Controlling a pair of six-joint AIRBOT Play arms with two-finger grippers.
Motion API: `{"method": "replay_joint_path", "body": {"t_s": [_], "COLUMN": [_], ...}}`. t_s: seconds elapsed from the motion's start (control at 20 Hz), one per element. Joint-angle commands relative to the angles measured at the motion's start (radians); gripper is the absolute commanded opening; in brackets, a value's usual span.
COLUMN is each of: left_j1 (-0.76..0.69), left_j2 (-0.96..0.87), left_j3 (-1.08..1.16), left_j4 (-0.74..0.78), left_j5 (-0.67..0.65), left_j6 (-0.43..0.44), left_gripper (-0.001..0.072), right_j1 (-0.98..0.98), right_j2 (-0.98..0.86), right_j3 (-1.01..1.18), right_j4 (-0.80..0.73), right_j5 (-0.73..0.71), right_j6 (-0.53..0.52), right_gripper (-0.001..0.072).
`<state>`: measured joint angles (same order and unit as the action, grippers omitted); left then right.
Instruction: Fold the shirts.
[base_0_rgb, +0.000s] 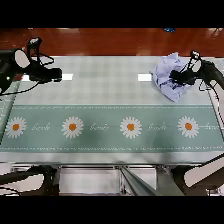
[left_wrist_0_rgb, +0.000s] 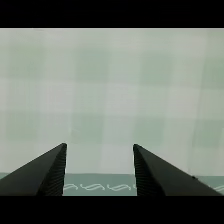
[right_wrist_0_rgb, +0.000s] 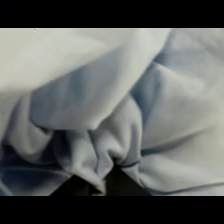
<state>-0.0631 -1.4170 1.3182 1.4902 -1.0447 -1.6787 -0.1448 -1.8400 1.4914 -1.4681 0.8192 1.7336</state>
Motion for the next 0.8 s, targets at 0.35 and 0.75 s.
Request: {"method": "replay_joint_path", "body": {"t_s": [0.35,0.75], "left_j1": [0.138,0.137], "left_j2": [0.225,0.617], "left_j3": [-0.02,-0.509], "left_j4": [-0.051,-0.3], "left_j5": [-0.217,-0.058], "left_j6": [0.1,0.134], "left_gripper": [0.0507,0.0507], "right_j1": [0.023,0.169], "right_j2": [0.369,0.682], "right_j3": [0.313,0.542], "right_j4": [0.138,0.124], "right_j5": [0.25,0.272], "right_j6": [-0.214,-0.229], "right_gripper": [0.0029,0.0028]}}
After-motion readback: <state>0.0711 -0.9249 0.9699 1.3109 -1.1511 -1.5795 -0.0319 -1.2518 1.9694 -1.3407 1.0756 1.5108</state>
